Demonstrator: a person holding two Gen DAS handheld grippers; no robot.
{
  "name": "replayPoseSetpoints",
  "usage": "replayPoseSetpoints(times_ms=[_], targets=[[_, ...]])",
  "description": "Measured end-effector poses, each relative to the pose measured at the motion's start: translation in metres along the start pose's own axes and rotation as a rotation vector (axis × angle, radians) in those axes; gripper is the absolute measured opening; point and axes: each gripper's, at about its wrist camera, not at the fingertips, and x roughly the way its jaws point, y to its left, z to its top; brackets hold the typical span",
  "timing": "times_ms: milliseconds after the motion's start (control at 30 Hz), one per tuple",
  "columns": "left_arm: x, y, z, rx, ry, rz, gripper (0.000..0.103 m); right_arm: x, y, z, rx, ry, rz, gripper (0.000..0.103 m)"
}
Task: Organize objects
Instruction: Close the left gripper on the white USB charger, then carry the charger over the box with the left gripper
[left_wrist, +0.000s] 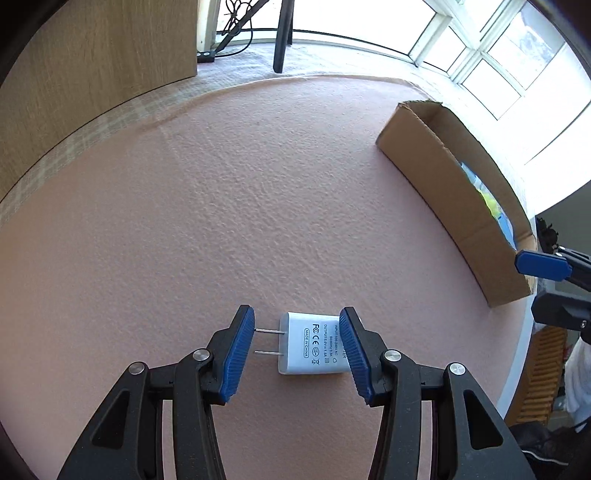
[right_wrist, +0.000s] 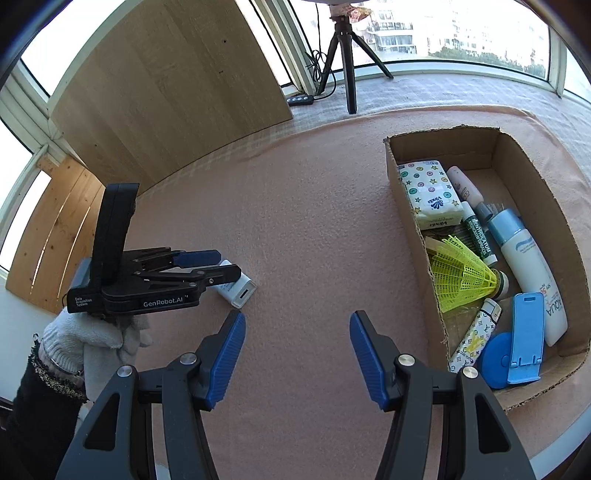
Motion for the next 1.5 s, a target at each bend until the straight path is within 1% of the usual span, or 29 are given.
replayPoseSetpoints(times_ms=[100, 167, 300, 367, 467, 567, 667, 733, 867, 900, 933, 1033, 1067, 1100, 1233, 1300, 1400, 1500], targets=[[0.001, -0.018, -0.015, 0.017, 0.007, -0.039, 0.052, 0.006, -0.001, 0.005, -0.015, 0.016, 0.013, 0.055], [0.001, -0.027, -0.023, 0.021, 0.000, -0.043, 0.052, 0.012, -0.001, 0.008, -0.030, 0.035, 0.025, 0.055], [-0.008, -0.035, -0.035, -0.013, -0.027, 0.019, 0.053, 0.028, 0.004, 0.013, -0.067, 0.092, 0.059, 0.055], [-0.021, -0.033, -0.047, -0.039, -0.052, 0.060, 0.053, 0.037, 0.007, 0.016, -0.093, 0.119, 0.075, 0.055], [-0.039, -0.026, -0.070, -0.126, -0.075, 0.019, 0.053, 0.050, 0.013, 0.019, -0.128, 0.159, 0.085, 0.055], [-0.039, -0.025, -0.088, -0.193, -0.078, -0.025, 0.053, 0.066, 0.020, 0.020, -0.168, 0.210, 0.107, 0.055], [-0.036, -0.024, -0.102, -0.257, -0.084, -0.051, 0.053, 0.082, 0.026, 0.020, -0.196, 0.260, 0.126, 0.054], [-0.035, -0.024, -0.108, -0.287, -0.093, -0.068, 0.053, 0.091, 0.030, 0.018, -0.215, 0.287, 0.131, 0.050], [-0.034, -0.028, -0.109, -0.305, -0.114, -0.083, 0.053, 0.107, 0.031, 0.018, -0.213, 0.333, 0.141, 0.045], [-0.035, -0.030, -0.108, -0.306, -0.121, -0.085, 0.053, 0.110, 0.031, 0.017, -0.210, 0.343, 0.142, 0.041], [-0.033, -0.030, -0.105, -0.308, -0.122, -0.088, 0.053, 0.113, 0.030, 0.016, -0.207, 0.354, 0.142, 0.038], [-0.032, -0.032, -0.103, -0.315, -0.132, -0.091, 0.052, 0.118, 0.029, 0.015, -0.181, 0.378, 0.162, 0.035], [-0.031, -0.034, -0.101, -0.311, -0.131, -0.092, 0.052, 0.118, 0.029, 0.014, -0.174, 0.383, 0.171, 0.032], [-0.031, -0.035, -0.100, -0.303, -0.131, -0.087, 0.052, 0.118, 0.028, 0.013, -0.170, 0.386, 0.180, 0.029], [-0.030, -0.040, -0.098, -0.287, -0.130, -0.062, 0.052, 0.117, 0.029, 0.008, -0.147, 0.405, 0.207, 0.026], [-0.030, -0.042, -0.097, -0.282, -0.129, -0.061, 0.052, 0.117, 0.032, 0.004, -0.153, 0.422, 0.219, 0.022], [-0.029, -0.041, -0.097, -0.282, -0.132, -0.055, 0.052, 0.116, 0.036, 0.001, -0.166, 0.410, 0.208, 0.022], [-0.027, -0.042, -0.096, -0.271, -0.128, -0.040, 0.052, 0.116, 0.038, 0.003, -0.163, 0.373, 0.197, 0.022]])
